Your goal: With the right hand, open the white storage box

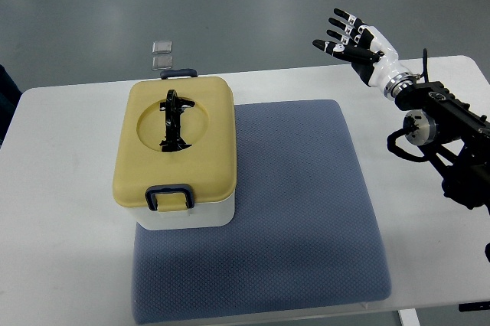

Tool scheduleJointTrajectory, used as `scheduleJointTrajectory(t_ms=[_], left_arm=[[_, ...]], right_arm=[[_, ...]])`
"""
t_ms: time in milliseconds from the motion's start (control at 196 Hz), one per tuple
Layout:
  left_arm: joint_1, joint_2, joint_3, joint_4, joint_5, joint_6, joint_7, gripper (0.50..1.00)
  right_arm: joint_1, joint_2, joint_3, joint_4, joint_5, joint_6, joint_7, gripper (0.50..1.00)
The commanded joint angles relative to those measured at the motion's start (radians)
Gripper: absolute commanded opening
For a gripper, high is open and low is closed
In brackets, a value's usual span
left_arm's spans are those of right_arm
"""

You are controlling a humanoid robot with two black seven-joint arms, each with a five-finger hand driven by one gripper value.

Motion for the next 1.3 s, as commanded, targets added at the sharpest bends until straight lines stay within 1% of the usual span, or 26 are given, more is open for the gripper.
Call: scheduleJointTrajectory(t_ms=[0, 72, 404, 654, 1032, 1089, 1293], left_arm=[[0.000, 0.000, -0.004, 0.000, -0.002, 0.000, -0.003, 1.000], [0.000, 0.000, -0.004, -0.002, -0.003, 0.000, -0.020, 1.000], [0.000, 0.000, 0.002, 0.017, -0.002, 0.001, -0.017, 1.000], [0.000, 0.000, -0.001, 0.013, -0.002, 0.001, -0.017, 1.000], [0.000, 0.000, -0.001, 0.013, -0.002, 0.001, -0.017, 1.000], [0.000, 0.000, -0.001, 0.013, -0.002, 0.001, -0.017, 1.000], [0.000, 0.000, 0.001, 0.013, -0.002, 0.001, -0.017, 1.000]], right_arm=[[0.000, 0.000, 0.000, 0.000, 0.001, 0.000, 0.000, 0.930], [0.000, -0.002, 0.000, 0.000, 0.001, 0.000, 0.000, 0.930], [0.000, -0.003, 0.000, -0.002, -0.001, 0.000, 0.000, 0.930], [0.003, -0.012, -0.002, 0.000, -0.001, 0.021, 0.000, 0.930], [-0.003, 0.000, 0.000, -0.002, -0.001, 0.015, 0.002, 0.930], [-0.003, 0.000, 0.000, -0.002, -0.001, 0.014, 0.012, 0.930], [-0.009, -0.008, 0.000, -0.003, 0.001, 0.012, 0.117, 0.928]])
